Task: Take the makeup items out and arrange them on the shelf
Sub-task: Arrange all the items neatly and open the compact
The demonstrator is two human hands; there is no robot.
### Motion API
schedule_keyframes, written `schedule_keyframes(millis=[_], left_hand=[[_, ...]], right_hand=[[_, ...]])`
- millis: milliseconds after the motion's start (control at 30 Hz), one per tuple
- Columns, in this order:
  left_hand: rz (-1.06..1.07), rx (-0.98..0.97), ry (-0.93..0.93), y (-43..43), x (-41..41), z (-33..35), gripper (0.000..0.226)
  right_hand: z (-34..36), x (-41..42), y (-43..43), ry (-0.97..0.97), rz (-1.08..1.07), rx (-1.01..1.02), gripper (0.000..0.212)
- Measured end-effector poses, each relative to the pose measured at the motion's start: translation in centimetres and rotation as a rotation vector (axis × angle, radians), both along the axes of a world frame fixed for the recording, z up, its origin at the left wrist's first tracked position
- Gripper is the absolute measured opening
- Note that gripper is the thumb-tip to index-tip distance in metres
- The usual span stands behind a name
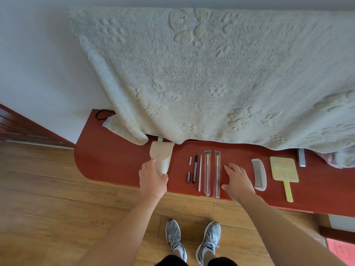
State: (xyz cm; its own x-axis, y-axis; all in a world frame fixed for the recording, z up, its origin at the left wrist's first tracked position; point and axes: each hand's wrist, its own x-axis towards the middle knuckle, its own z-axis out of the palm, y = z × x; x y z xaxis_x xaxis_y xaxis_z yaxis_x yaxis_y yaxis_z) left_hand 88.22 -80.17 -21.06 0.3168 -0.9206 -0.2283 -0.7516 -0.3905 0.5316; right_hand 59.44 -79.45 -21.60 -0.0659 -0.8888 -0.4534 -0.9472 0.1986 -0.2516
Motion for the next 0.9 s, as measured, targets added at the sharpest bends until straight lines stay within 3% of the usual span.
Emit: schedule_keyframes(millis=[900], left_hand=[[-0.096,0.049,-0.129,-1.5,-5.2,-0.9,0.066]], right_hand=[[-0.1,-0.1,-0.1,-0.012,0.004,0.005,0.078]])
